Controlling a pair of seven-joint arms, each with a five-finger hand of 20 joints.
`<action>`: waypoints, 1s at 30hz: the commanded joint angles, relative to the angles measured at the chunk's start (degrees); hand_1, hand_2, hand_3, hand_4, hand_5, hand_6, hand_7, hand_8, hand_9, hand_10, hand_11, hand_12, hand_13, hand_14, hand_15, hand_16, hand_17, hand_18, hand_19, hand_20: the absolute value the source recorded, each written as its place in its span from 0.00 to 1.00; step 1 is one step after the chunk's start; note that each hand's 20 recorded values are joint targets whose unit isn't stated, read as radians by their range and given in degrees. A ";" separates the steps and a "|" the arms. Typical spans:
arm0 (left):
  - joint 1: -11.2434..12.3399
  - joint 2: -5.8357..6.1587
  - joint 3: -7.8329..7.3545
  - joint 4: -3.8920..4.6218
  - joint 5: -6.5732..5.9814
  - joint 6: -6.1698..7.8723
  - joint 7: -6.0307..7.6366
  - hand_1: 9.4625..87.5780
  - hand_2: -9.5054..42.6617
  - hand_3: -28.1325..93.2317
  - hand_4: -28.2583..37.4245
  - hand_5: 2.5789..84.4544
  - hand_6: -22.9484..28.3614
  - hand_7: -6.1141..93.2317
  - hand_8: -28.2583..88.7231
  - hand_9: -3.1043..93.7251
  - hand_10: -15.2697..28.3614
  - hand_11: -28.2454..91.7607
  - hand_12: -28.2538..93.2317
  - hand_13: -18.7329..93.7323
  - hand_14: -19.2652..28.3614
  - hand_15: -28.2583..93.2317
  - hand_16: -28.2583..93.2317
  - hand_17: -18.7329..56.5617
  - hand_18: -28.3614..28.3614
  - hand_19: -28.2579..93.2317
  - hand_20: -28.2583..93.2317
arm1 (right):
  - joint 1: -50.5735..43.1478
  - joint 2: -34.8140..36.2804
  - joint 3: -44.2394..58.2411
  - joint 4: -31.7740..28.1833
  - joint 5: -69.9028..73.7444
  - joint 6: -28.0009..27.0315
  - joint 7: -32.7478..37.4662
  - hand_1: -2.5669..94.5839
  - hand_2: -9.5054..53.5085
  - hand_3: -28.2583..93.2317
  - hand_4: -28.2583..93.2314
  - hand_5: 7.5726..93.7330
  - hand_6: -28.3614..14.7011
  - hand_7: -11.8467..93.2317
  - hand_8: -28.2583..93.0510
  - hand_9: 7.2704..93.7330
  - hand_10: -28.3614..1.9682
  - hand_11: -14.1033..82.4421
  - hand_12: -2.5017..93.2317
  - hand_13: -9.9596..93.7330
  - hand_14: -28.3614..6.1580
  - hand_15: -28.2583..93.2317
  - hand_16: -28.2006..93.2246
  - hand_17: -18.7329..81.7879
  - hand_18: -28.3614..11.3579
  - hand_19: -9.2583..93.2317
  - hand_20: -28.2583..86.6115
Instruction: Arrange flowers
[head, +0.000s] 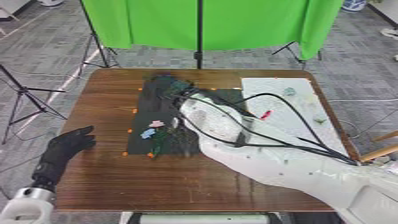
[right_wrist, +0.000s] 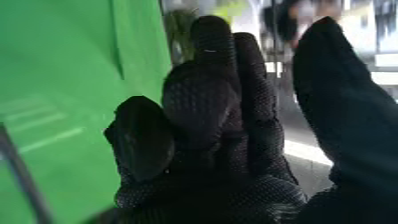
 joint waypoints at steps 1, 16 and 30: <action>2.51 -0.72 0.77 -0.59 -1.19 7.10 7.90 0.31 0.22 0.78 0.14 0.51 0.53 0.19 0.19 0.43 0.65 0.39 0.32 0.44 0.71 0.36 0.22 0.41 0.75 0.37 0.41 | -7.63 23.70 21.81 -13.62 1.95 -0.38 2.24 0.39 0.00 0.79 0.10 0.58 0.63 0.25 0.17 0.66 0.41 0.30 0.25 0.84 0.60 0.74 0.53 0.71 0.28 1.00 0.69; 3.22 -1.52 1.28 -1.21 -1.28 9.65 11.57 0.49 0.05 0.78 0.28 0.46 0.50 0.26 0.16 0.37 0.59 0.42 0.32 0.44 0.67 0.37 0.24 0.47 0.71 0.33 0.44 | -39.27 33.30 51.88 -7.72 2.69 -11.36 15.08 0.32 0.00 0.75 0.13 0.45 0.56 0.18 0.19 0.51 0.24 0.22 0.23 0.77 0.44 0.73 0.51 0.65 0.19 0.98 0.67; 2.75 -1.72 0.77 -1.01 -0.42 5.66 9.20 0.42 0.05 0.78 0.28 0.49 0.52 0.23 0.17 0.40 0.62 0.40 0.32 0.46 0.72 0.39 0.23 0.45 0.71 0.33 0.43 | -41.39 30.72 47.49 -0.18 4.25 -11.37 16.71 0.33 0.00 0.75 0.13 0.49 0.59 0.20 0.19 0.60 0.29 0.27 0.25 0.79 0.46 0.77 0.51 0.67 0.18 1.00 0.66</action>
